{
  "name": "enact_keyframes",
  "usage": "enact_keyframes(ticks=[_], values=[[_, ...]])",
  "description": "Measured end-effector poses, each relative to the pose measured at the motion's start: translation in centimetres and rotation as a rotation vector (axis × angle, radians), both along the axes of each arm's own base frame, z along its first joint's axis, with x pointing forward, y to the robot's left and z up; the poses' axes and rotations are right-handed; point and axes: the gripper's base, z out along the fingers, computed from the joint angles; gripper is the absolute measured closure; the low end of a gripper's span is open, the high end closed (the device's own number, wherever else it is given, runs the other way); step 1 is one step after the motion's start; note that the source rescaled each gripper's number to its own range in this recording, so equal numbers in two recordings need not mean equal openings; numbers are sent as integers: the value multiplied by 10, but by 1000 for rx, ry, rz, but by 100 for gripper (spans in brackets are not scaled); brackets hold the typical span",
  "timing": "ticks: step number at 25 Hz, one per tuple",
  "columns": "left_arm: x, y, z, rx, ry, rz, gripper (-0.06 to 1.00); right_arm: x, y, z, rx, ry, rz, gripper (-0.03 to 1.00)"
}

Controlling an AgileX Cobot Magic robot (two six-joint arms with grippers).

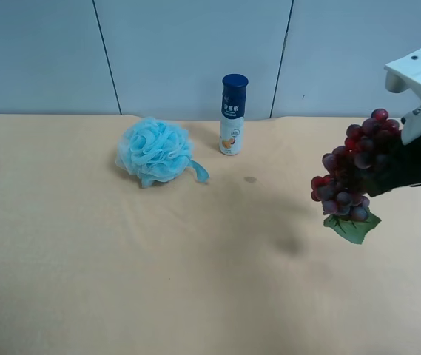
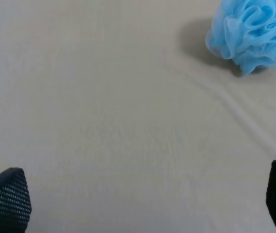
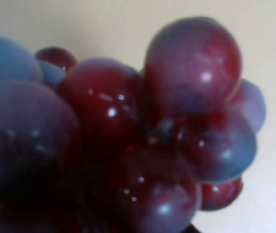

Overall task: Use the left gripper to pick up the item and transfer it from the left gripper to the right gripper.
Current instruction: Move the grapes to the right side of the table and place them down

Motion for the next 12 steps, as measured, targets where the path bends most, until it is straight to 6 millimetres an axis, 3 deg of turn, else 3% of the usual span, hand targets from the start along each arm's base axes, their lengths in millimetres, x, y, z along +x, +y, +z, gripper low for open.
enact_keyframes(ticks=[12], values=[[0, 0, 0, 0, 0, 0, -6, 51, 18, -85, -21, 165, -62, 97]])
